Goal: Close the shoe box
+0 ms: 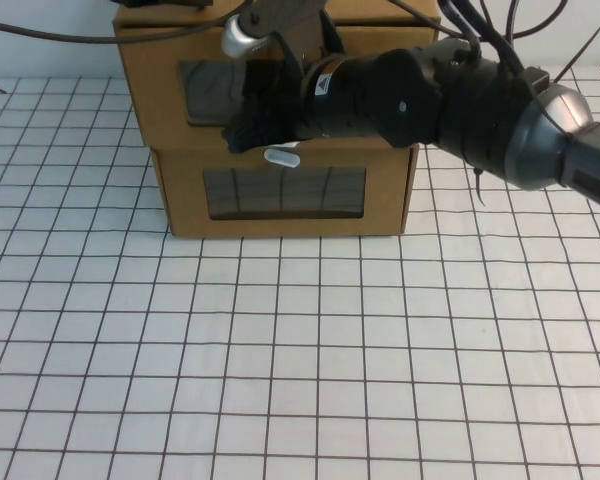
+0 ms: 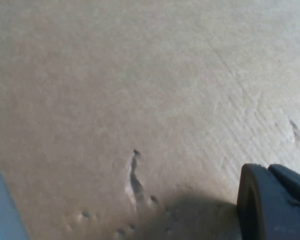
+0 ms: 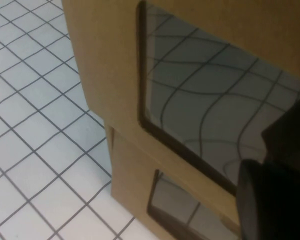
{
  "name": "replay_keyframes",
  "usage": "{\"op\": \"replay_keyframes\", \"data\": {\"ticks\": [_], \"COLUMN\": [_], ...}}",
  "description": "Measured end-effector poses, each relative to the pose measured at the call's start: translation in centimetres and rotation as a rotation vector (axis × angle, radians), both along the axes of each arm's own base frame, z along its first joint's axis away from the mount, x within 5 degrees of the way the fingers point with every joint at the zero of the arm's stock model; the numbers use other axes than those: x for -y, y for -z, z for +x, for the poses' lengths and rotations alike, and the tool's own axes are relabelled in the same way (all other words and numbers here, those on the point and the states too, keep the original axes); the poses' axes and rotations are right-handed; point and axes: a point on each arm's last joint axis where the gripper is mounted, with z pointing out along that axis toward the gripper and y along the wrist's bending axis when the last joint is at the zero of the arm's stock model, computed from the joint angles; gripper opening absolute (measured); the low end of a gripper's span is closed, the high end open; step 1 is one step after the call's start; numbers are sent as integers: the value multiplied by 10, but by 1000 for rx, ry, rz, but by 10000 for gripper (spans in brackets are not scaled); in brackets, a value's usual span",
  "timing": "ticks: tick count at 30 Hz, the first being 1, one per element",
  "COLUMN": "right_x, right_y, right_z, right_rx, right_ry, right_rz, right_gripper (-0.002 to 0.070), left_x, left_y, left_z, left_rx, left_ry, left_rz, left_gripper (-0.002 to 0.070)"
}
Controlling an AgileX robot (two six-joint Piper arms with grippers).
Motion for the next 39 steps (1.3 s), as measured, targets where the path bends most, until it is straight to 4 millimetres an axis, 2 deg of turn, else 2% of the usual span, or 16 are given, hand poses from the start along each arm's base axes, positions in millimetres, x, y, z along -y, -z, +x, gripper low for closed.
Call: {"op": "replay_keyframes", "data": {"ticks": [14,21,27,31,35,39], "right_x": [11,12,7,10,22,44], "right_y": [3,-2,-19,-35,-56,-77], "right_z": [14,6,-23,-40,-53,-58], "right_rx": [5,-11,-22,-37,-32,-18], "right_ry": [40,-16,-217,-293,-318,-300], "right_rz": [18,-33,-125,-150,-159,-163], "right_gripper": [-14,-13,-13,-13,-13,-13], "left_x": [0,0,-5,-16,-25,-29], "left_y": [0,-3,-20,-44,-65,-71], "left_z": [0,-4,-18,-36,-57,-67], "left_rx": [-6,-12,18,66,97,106], "left_ry": [-2,7,8,-4,-8,-12], "left_rz": [-7,-3,39,42,57,98], "left_gripper": [-5,-6,-5,-5,-5,-5]}}
